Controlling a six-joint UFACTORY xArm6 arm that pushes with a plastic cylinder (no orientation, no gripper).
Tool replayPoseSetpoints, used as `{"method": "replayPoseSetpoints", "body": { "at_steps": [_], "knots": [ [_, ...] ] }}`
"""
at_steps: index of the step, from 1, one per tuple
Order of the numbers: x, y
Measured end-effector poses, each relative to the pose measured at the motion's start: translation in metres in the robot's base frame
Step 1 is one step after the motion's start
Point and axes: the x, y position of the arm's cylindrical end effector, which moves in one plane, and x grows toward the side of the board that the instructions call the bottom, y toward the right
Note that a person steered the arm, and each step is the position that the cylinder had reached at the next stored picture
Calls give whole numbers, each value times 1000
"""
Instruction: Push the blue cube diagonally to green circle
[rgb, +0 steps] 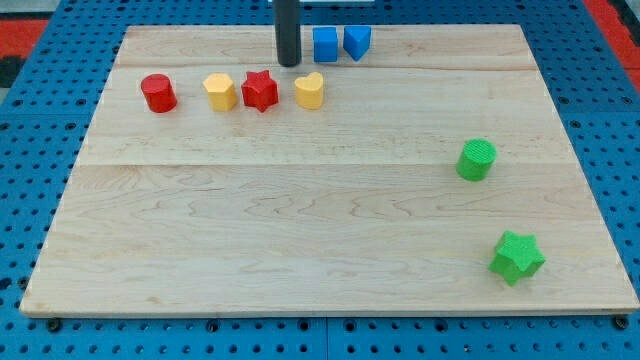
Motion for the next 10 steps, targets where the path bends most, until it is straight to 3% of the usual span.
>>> {"method": "replayPoseSetpoints", "body": {
  "at_steps": [1,3,4,5,7,10],
  "knots": [
    [-42,18],
    [48,88],
    [38,77],
    [-16,74],
    [-2,114],
    [94,64]
  ]
}}
